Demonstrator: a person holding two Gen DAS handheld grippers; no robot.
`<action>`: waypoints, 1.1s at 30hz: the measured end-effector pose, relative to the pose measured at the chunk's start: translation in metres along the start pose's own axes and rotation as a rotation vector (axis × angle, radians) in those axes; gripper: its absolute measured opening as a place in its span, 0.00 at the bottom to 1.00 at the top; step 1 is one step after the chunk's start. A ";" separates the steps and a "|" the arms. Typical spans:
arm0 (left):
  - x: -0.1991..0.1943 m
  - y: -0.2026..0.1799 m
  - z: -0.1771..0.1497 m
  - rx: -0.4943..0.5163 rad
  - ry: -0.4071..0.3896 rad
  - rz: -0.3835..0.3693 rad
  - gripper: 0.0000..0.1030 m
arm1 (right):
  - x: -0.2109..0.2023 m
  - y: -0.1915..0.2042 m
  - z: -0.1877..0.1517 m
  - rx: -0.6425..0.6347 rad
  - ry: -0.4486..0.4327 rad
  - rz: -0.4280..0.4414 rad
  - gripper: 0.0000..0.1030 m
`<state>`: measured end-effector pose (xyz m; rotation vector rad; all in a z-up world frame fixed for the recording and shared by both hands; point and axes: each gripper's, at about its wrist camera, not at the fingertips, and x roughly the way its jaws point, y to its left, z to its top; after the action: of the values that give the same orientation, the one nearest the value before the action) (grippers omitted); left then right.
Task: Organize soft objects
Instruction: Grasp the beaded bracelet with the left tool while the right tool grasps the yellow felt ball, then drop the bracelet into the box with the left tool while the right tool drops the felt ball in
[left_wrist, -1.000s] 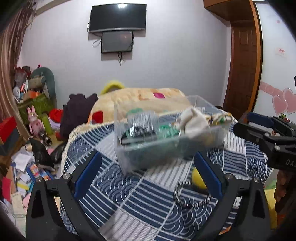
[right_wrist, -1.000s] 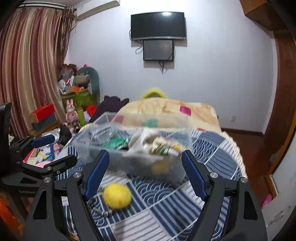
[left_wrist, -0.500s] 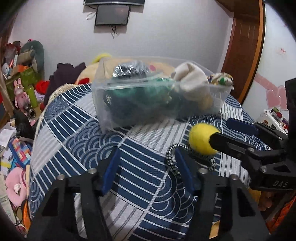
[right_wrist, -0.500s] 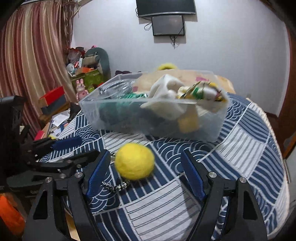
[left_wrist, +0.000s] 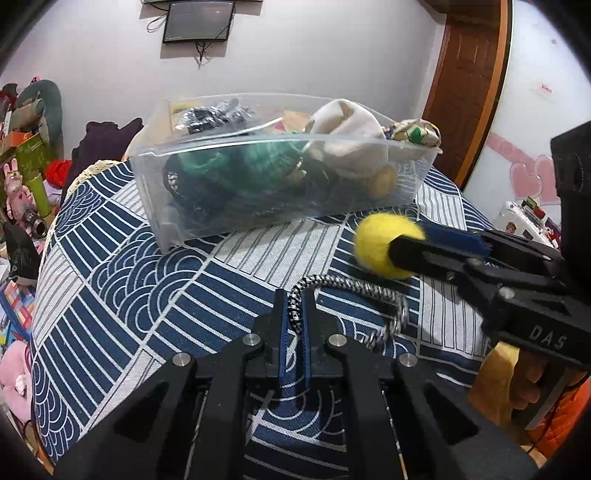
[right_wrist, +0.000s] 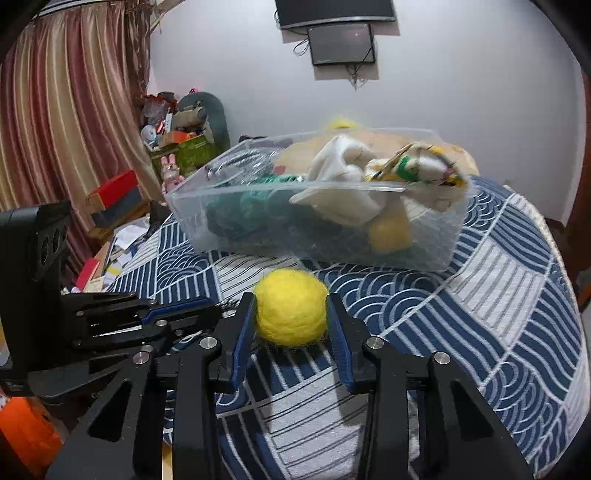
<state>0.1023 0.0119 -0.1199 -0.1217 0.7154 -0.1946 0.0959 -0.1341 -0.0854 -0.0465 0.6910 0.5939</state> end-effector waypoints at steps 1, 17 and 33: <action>-0.003 0.001 0.000 -0.002 -0.008 0.003 0.05 | -0.002 -0.002 0.001 0.003 -0.008 -0.008 0.34; -0.057 0.013 0.053 -0.043 -0.226 0.085 0.04 | -0.040 -0.022 0.026 0.027 -0.134 -0.089 0.34; -0.028 0.025 0.102 -0.060 -0.277 0.197 0.04 | -0.008 -0.001 0.077 -0.006 -0.200 -0.046 0.34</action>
<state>0.1526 0.0472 -0.0307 -0.1319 0.4531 0.0332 0.1367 -0.1216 -0.0214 -0.0089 0.4925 0.5477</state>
